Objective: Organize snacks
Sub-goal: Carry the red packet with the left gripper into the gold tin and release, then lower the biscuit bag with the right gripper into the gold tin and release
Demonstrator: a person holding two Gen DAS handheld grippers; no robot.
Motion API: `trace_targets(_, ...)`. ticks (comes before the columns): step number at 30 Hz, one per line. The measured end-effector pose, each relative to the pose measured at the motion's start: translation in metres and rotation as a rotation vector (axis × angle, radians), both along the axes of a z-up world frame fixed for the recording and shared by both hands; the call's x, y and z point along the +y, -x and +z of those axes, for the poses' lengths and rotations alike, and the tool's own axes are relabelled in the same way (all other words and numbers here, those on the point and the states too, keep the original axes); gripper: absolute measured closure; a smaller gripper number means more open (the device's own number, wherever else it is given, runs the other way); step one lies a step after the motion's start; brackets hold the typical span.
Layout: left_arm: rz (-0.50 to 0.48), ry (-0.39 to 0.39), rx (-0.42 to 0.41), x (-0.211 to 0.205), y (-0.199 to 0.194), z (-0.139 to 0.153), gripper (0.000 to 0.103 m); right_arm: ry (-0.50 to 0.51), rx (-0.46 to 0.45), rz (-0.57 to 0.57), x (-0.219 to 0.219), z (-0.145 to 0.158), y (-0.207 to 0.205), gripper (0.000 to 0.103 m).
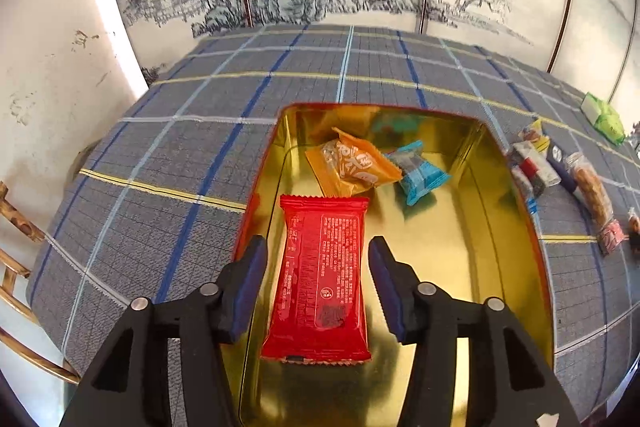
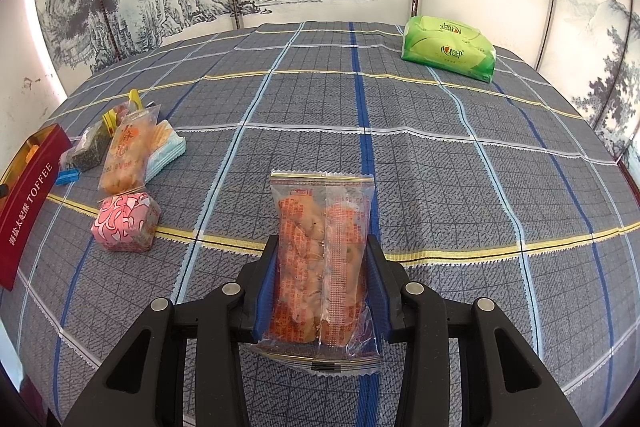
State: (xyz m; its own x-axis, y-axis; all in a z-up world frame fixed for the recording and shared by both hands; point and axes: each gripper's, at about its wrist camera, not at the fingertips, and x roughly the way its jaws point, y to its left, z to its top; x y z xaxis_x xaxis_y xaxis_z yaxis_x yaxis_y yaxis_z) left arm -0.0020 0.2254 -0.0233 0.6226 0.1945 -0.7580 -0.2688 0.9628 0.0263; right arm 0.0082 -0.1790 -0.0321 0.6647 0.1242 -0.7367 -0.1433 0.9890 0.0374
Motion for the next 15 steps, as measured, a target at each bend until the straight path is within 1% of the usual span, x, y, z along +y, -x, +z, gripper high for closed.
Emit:
trace_targets(4,0.005,-0.004,-0.094,-0.006,0.023,0.015,0.051,-0.055,0.01,-0.024,-0.008,0.0,0.005,0.062)
trace_targets(6,-0.001,-0.007,-0.133,-0.01,0.034,0.021,0.045,-0.075,0.017,-0.03,-0.009,0.001,0.011,0.062)
trace_targets(8,0.007,-0.012,-0.154,-0.012,0.043,0.025,0.04,-0.104,0.028,-0.028,-0.009,0.002,0.019,0.062)
trace_targets(9,0.013,-0.01,-0.163,-0.011,0.046,0.027,0.04,-0.113,0.025,-0.025,-0.007,0.005,0.025,0.062)
trace_targets(13,0.044,0.018,-0.201,-0.007,0.06,0.035,0.039,-0.16,0.004,0.018,0.007,0.021,0.043,0.062)
trace_targets(15,0.062,0.029,-0.213,-0.004,0.067,0.037,0.038,-0.186,-0.002,0.077,0.024,0.034,0.05,0.062)
